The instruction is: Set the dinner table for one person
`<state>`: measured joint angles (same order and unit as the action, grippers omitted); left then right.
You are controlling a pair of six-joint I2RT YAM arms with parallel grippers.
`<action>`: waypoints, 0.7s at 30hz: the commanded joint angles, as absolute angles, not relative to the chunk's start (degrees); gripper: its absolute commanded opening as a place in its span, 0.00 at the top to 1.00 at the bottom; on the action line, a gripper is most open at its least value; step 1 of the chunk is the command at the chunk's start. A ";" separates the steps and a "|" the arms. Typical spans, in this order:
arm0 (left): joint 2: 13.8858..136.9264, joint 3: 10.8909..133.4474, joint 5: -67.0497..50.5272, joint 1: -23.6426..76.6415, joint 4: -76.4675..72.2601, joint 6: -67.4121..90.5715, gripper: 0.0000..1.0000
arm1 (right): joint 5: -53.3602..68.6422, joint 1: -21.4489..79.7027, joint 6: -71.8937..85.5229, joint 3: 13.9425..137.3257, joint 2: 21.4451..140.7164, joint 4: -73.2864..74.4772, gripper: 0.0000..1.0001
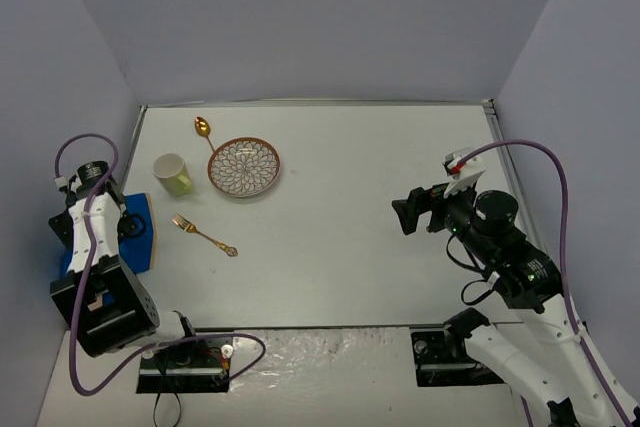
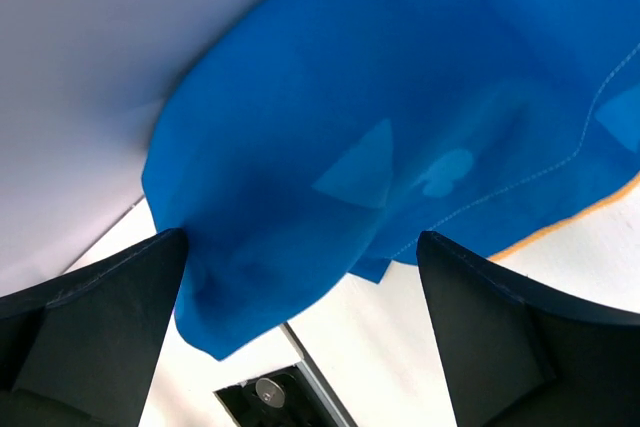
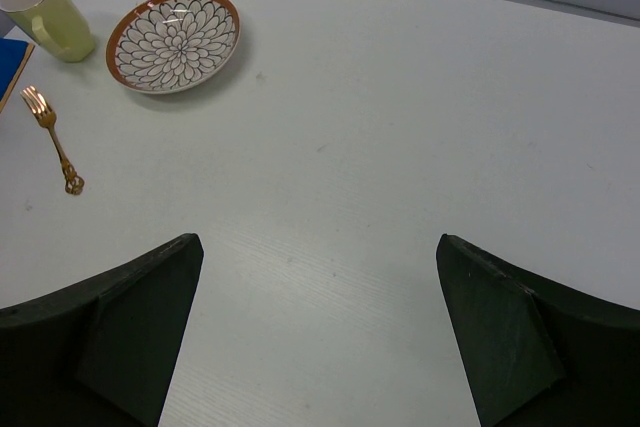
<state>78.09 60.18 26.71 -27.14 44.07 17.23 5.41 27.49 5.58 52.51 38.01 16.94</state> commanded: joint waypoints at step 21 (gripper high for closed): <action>76.26 67.39 24.93 -27.95 46.20 18.40 1.00 | 5.59 28.04 4.13 52.20 37.12 12.30 0.00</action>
<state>83.42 60.62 27.69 -27.51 43.76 17.37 5.42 27.53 4.74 51.66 36.77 16.94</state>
